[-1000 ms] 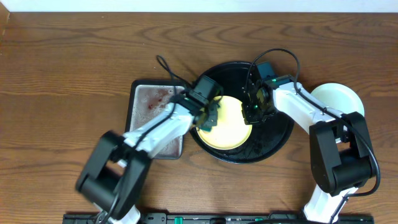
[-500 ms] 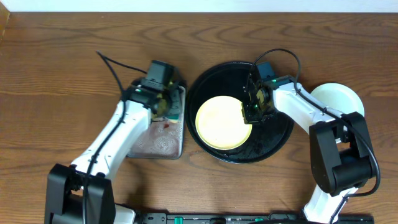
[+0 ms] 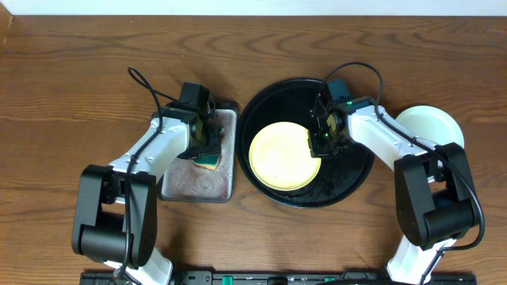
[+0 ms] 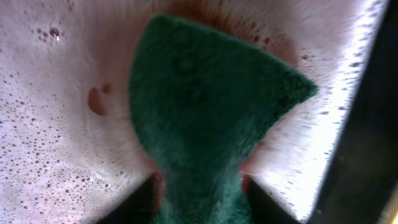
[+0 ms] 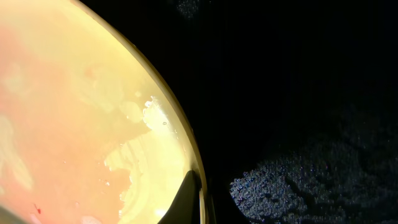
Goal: Clean dirty plates on tray and stack at the side
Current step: 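Move the sponge back into the soapy metal tray with the left gripper, then rub the sponge in the soapy water with the left gripper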
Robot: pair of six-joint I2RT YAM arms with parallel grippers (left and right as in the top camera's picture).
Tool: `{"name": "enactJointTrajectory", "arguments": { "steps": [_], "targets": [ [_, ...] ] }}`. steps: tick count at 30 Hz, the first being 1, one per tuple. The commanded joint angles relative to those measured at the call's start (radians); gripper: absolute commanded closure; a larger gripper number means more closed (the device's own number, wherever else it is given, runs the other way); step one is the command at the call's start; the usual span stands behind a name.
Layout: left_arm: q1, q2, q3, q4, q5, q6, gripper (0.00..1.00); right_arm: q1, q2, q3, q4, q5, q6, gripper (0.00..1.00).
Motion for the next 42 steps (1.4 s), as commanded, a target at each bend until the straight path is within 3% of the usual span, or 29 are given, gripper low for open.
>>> {"name": "enactJointTrajectory", "arguments": {
  "steps": [1, 16, 19, 22, 23, 27, 30, 31, 32, 33, 34, 37, 42],
  "targets": [
    [0.005, -0.010, -0.008, 0.003, -0.031, 0.019, 0.23, 0.026, 0.037, -0.027, 0.015, 0.010, 0.004, 0.99],
    [-0.030, -0.011, -0.023, -0.138, -0.031, -0.022, 0.23, 0.027, 0.037, -0.027, 0.011, 0.010, 0.004, 0.99],
    [-0.037, -0.011, -0.025, -0.143, -0.031, -0.022, 0.46, 0.027, 0.037, -0.027, 0.012, 0.010, 0.004, 0.99],
    [-0.037, -0.011, -0.025, -0.158, -0.031, -0.022, 0.87, 0.028, 0.037, -0.027, 0.012, 0.010, 0.004, 0.99],
    [-0.037, -0.011, -0.025, -0.164, -0.031, -0.022, 0.92, 0.027, 0.037, -0.027, 0.012, 0.010, 0.004, 0.99],
    [-0.037, -0.012, -0.025, -0.181, -0.032, -0.022, 0.93, 0.026, 0.037, -0.027, 0.011, 0.010, 0.004, 0.99],
    [-0.031, -0.019, -0.015, -0.180, -0.032, -0.022, 0.92, 0.026, 0.037, -0.027, 0.010, 0.010, 0.004, 0.99],
    [-0.027, -0.023, -0.005, -0.183, -0.032, -0.022, 0.78, 0.026, 0.037, -0.027, 0.008, 0.010, 0.004, 0.99],
    [-0.024, -0.029, 0.007, -0.185, -0.032, -0.022, 0.54, 0.026, 0.037, -0.027, 0.008, 0.010, 0.004, 0.99],
    [-0.023, -0.036, 0.020, -0.183, -0.032, -0.022, 0.37, 0.026, 0.037, -0.027, 0.007, 0.010, 0.004, 0.99],
    [-0.022, -0.044, 0.035, -0.178, -0.032, -0.021, 0.29, 0.026, 0.037, -0.027, 0.007, 0.010, 0.004, 0.99],
    [-0.022, -0.062, 0.055, -0.138, -0.032, -0.022, 0.23, 0.027, 0.037, -0.027, 0.008, 0.010, 0.004, 0.99],
    [-0.023, -0.051, 0.049, -0.043, -0.035, -0.022, 0.22, 0.026, 0.037, -0.027, 0.008, 0.010, 0.004, 0.99]
  ]
}}
